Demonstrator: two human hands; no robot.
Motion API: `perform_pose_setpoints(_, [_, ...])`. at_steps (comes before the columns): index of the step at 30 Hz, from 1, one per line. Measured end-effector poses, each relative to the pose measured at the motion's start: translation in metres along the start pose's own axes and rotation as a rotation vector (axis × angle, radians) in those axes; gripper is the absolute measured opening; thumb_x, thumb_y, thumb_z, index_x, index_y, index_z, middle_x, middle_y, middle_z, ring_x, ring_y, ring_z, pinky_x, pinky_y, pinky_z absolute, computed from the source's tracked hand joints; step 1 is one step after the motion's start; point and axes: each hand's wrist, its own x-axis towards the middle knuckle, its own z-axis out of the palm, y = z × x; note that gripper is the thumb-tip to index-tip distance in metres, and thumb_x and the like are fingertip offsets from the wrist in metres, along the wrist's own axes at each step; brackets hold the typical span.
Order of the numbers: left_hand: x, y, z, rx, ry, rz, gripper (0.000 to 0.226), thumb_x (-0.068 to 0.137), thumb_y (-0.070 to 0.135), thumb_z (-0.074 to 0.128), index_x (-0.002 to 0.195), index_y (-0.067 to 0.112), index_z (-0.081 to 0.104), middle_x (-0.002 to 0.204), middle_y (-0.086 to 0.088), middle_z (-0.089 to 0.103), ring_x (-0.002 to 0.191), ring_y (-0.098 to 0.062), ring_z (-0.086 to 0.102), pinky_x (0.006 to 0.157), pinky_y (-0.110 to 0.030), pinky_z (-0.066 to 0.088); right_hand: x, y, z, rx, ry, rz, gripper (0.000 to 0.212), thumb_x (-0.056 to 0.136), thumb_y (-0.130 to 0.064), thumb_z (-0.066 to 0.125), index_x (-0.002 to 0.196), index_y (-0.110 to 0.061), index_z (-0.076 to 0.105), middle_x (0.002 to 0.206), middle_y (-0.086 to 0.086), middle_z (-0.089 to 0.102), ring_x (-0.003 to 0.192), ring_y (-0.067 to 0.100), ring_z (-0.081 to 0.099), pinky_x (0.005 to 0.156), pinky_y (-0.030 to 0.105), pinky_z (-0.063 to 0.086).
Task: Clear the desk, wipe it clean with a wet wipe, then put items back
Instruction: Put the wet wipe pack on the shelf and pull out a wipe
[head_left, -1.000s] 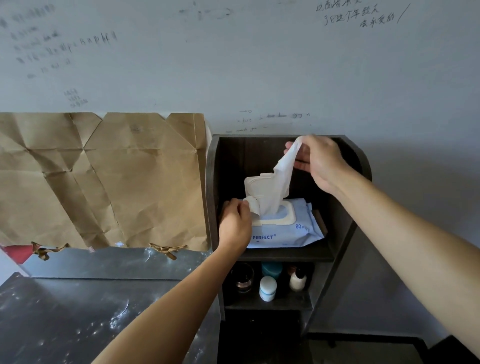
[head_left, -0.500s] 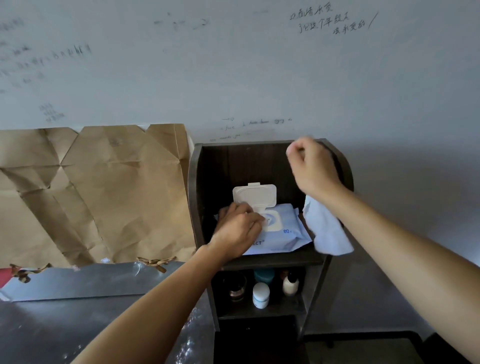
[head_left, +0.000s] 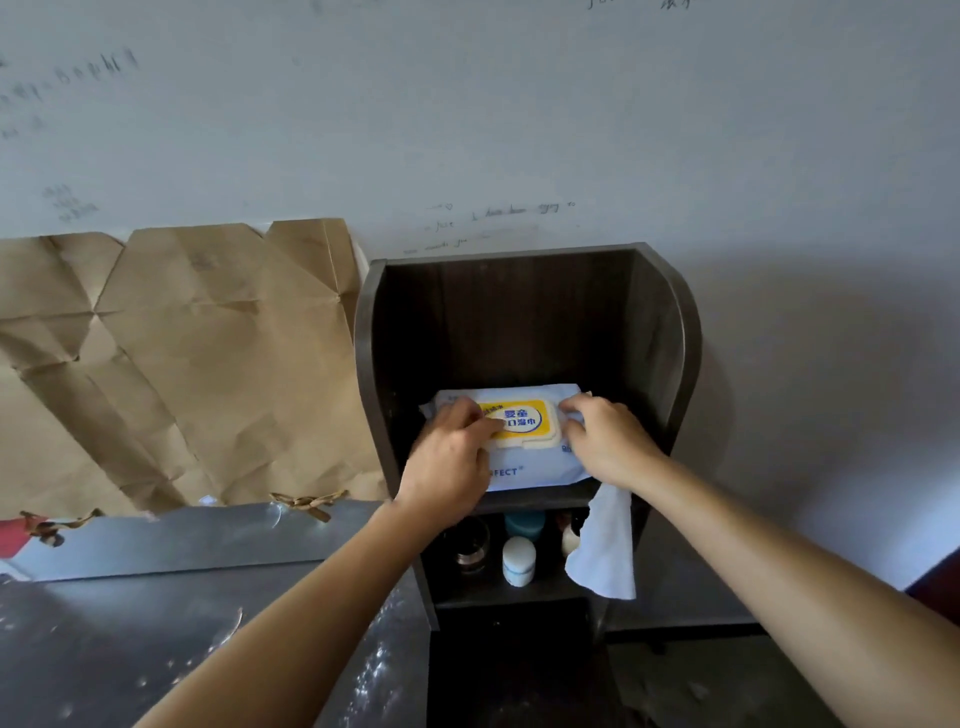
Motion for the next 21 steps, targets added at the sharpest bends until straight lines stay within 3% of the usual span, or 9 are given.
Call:
perform_pose_setpoints(2, [-0.011,-0.002,0.005,0.061,0.023,0.033,0.048,0.078,0.018,0.035,0.113,0.01,0.066,0.107,-0.013,0.058,0.091,-0.034,0.058,0.072,-0.041,0.054,0.0,0.002,0.003,-0.004,0.025,-0.011,0.031,0.098,-0.025,0.042,0.125,-0.017,0.055,0.116,0.011,0.062,0.101,0.028,0.06,0.082,0.039,0.052])
perform_pose_setpoints(6, [-0.012,-0.001,0.009,0.179,0.034,0.039,0.046,0.072,0.01,0.047,0.114,0.012,0.066,0.108,-0.013,0.059,0.092,-0.036,0.058,0.071,-0.043,0.053,-0.001,0.002,0.005,0.025,0.041,0.0,0.034,0.098,-0.021,0.042,0.129,-0.013,0.054,0.12,0.012,0.06,0.105,0.029,0.058,0.084,0.034,0.049])
perform_pose_setpoints(8, [-0.011,0.0,0.008,0.163,-0.007,0.025,0.047,0.073,0.01,0.047,0.117,0.011,0.064,0.112,-0.014,0.058,0.097,-0.037,0.056,0.076,-0.046,0.052,-0.003,0.001,0.004,0.148,0.055,0.046,0.032,0.098,-0.018,0.041,0.125,-0.01,0.057,0.104,0.01,0.065,0.094,0.024,0.061,0.082,0.034,0.05])
perform_pose_setpoints(11, [-0.021,0.001,0.008,0.028,0.016,-0.013,0.043,0.078,0.01,0.045,0.116,0.01,0.065,0.118,-0.013,0.058,0.104,-0.036,0.055,0.084,-0.044,0.052,-0.014,-0.006,-0.001,0.465,0.141,0.16,0.027,0.099,-0.015,0.041,0.112,-0.007,0.063,0.072,0.003,0.06,0.072,0.016,0.056,0.067,0.026,0.046])
perform_pose_setpoints(16, [-0.089,0.003,0.005,-0.351,0.132,-0.073,0.029,0.086,0.02,0.047,0.101,0.01,0.069,0.109,0.0,0.059,0.1,-0.014,0.056,0.081,-0.023,0.047,-0.051,-0.047,-0.009,0.835,0.164,0.259,0.027,0.097,-0.011,0.045,0.092,-0.018,0.07,0.076,0.004,0.061,0.072,0.012,0.057,0.066,0.026,0.045])
perform_pose_setpoints(18, [-0.117,-0.001,-0.001,-0.526,0.051,-0.235,0.018,0.089,0.021,0.055,0.096,0.013,0.07,0.093,0.007,0.063,0.085,-0.005,0.058,0.072,-0.015,0.043,-0.066,-0.072,0.0,0.926,0.121,0.259,0.03,0.096,-0.008,0.044,0.086,-0.017,0.071,0.074,0.002,0.06,0.071,0.011,0.056,0.066,0.026,0.043])
perform_pose_setpoints(19, [-0.131,-0.006,-0.006,-0.668,-0.039,-0.398,0.017,0.092,0.024,0.057,0.095,0.013,0.07,0.086,0.007,0.066,0.08,-0.006,0.06,0.07,-0.016,0.043,-0.074,-0.086,0.007,0.965,0.094,0.26,0.029,0.096,-0.007,0.044,0.087,-0.015,0.071,0.072,0.001,0.059,0.068,0.01,0.054,0.062,0.022,0.043])
perform_pose_setpoints(21, [-0.156,-0.017,-0.02,-1.01,-0.313,-0.815,0.041,0.097,0.044,0.047,0.1,0.008,0.068,0.088,-0.005,0.072,0.082,-0.018,0.066,0.07,-0.023,0.048,-0.089,-0.115,0.026,1.044,0.026,0.268,0.027,0.096,-0.006,0.043,0.092,-0.011,0.069,0.071,0.001,0.057,0.06,0.008,0.052,0.051,0.017,0.04])
